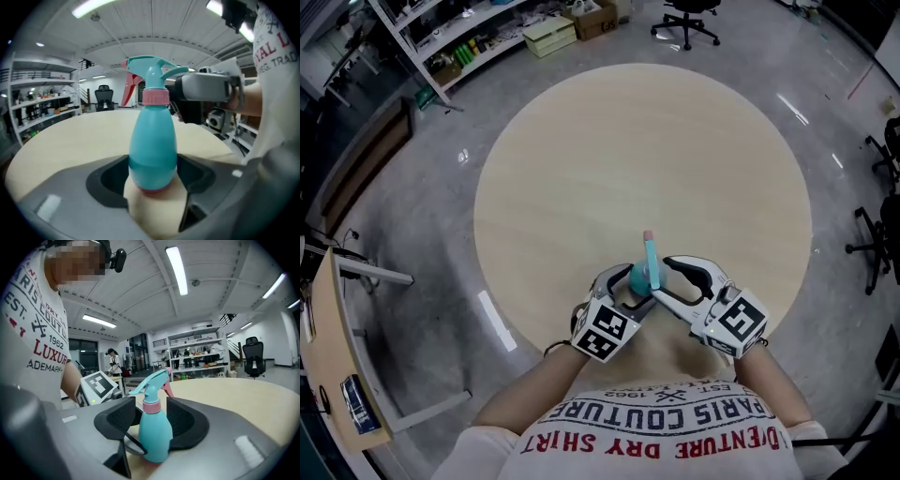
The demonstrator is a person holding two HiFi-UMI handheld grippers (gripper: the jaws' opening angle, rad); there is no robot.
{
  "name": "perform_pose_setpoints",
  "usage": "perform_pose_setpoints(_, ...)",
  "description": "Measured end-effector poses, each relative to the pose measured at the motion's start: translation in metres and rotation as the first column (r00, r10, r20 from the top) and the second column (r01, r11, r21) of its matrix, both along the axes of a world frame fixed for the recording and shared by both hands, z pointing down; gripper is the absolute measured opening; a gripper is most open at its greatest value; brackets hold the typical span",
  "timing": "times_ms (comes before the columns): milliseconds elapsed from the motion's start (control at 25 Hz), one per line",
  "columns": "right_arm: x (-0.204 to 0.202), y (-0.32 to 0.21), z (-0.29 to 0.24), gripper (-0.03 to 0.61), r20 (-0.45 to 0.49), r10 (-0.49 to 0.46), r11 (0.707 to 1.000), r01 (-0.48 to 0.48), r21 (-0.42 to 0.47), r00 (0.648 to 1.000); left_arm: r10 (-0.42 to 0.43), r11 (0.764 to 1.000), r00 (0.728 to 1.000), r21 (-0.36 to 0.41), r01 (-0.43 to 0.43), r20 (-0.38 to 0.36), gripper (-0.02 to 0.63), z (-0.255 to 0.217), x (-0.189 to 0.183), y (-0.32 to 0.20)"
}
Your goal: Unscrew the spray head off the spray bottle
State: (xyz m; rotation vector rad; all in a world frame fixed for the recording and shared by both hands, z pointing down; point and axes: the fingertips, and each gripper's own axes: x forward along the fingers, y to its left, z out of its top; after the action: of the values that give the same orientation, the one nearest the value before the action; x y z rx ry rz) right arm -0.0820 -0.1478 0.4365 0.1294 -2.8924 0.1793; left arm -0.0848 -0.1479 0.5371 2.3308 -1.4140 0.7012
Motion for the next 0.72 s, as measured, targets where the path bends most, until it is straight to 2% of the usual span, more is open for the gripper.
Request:
perform_pose_setpoints(120,-0.003,0.005,0.004,0.204,-0.006,0.066,0.998,-0.066,0.017,0.998,-0.136,0.991,0.991,-0.002,0.136,0.002,0.318,0.0,0.003,0.002)
perform_pose_setpoints(200,-0.004,0.005,0.004,0.204,-0.007,0.097,0.995,-0.097,0.031,0.995,-0.189,0.982,0.982,-0.007,0.189,0.006,0.318,0.0,0.006,0.002)
perform_pose_setpoints(320,-0.006,0.002,0.007,0.183,-0.016,0.142,0.989,-0.141,0.055,0.99,-0.216,0.976,0.976,-0.011,0.216,0.014,0.318,0.001,0.01,0.002)
perform_pose_setpoints(400,-0.006,0.0,0.011,0.137,-0.035,0.169,0.983,-0.166,0.075,0.985,-0.217,0.976,0.976,-0.013,0.218,0.016,0.318,0.002,0.011,0.003)
perform_pose_setpoints(440,-0.006,0.0,0.011,0.135,-0.041,0.171,0.982,-0.167,0.084,0.984,-0.215,0.976,0.976,-0.014,0.215,0.016,0.318,0.002,0.011,0.003)
perform_pose_setpoints(520,-0.006,0.003,0.011,0.132,-0.05,0.149,0.985,-0.144,0.095,0.988,-0.194,0.981,0.981,-0.014,0.194,0.015,0.318,0.002,0.011,0.005)
perform_pose_setpoints(600,-0.006,0.008,0.01,0.13,-0.057,0.095,0.992,-0.089,0.092,0.994,-0.135,0.991,0.991,-0.013,0.135,0.012,0.318,0.001,0.011,0.009)
perform_pose_setpoints(720,-0.004,0.016,0.009,0.129,-0.071,-0.046,0.994,0.053,0.094,0.996,0.043,0.999,0.999,-0.004,-0.043,0.008,0.318,0.001,0.015,0.016)
